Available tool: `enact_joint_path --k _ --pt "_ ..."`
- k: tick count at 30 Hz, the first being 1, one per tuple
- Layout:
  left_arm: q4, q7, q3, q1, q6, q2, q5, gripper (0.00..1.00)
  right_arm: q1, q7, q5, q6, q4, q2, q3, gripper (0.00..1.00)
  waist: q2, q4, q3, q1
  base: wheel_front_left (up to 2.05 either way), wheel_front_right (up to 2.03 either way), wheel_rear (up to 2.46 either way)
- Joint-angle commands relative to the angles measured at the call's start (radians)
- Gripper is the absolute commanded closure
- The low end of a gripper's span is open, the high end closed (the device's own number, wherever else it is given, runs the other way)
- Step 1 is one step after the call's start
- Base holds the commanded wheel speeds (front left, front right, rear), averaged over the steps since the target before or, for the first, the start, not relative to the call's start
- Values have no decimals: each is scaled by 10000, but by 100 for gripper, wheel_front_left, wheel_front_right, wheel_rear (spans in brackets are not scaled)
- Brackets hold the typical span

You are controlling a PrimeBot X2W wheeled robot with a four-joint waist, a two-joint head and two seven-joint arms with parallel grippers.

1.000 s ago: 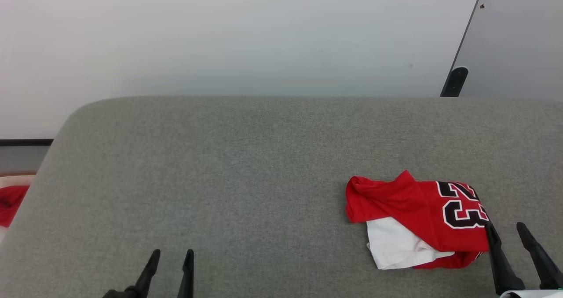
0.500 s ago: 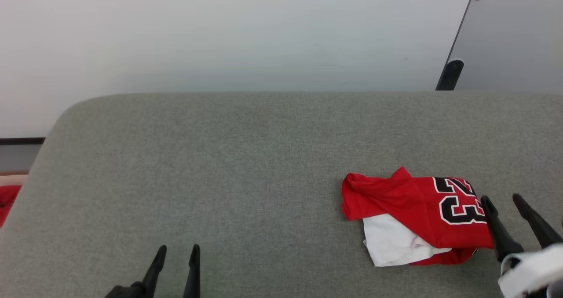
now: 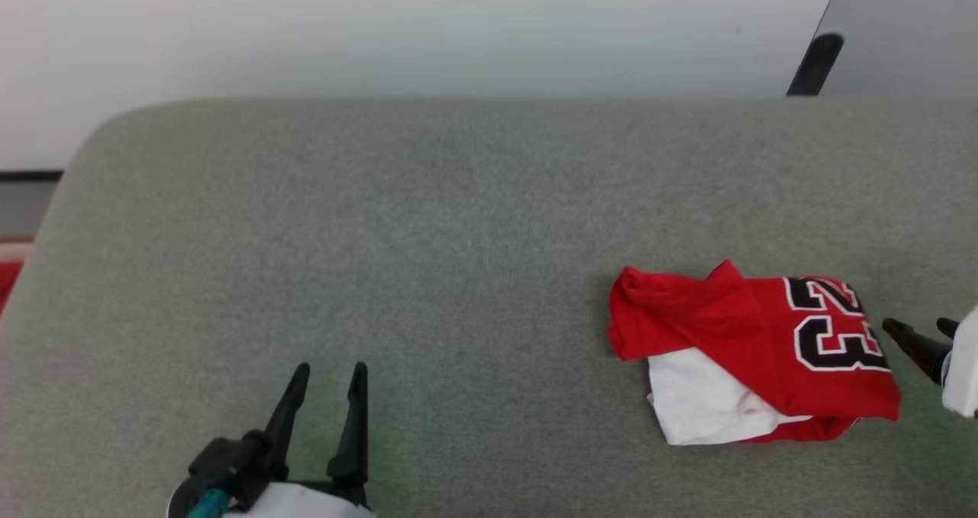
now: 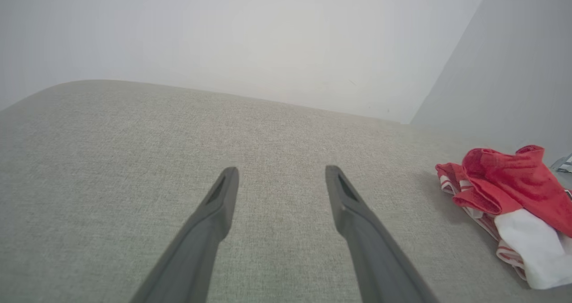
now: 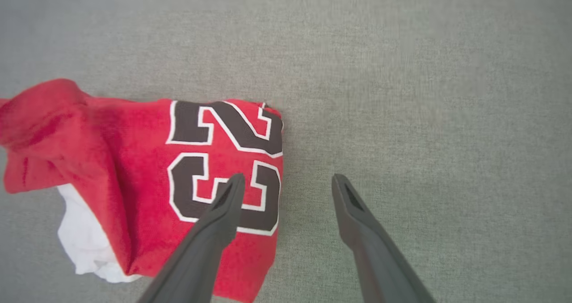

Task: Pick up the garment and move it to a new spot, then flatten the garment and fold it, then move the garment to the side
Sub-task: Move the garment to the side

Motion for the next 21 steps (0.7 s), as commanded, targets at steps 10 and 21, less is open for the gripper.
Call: enact_joint_path --k 10,21 --pt "231 -6 -78 -963 -203 -214 134 0 -597 1356 -133 -18 418 160 488 0 0 576 1537 0 0 0 0" --pt "332 -8 -69 -1327 -275 -297 265 0 -14 1020 -175 -18 859 413 1070 85 0 641 1971 0 0 0 0"
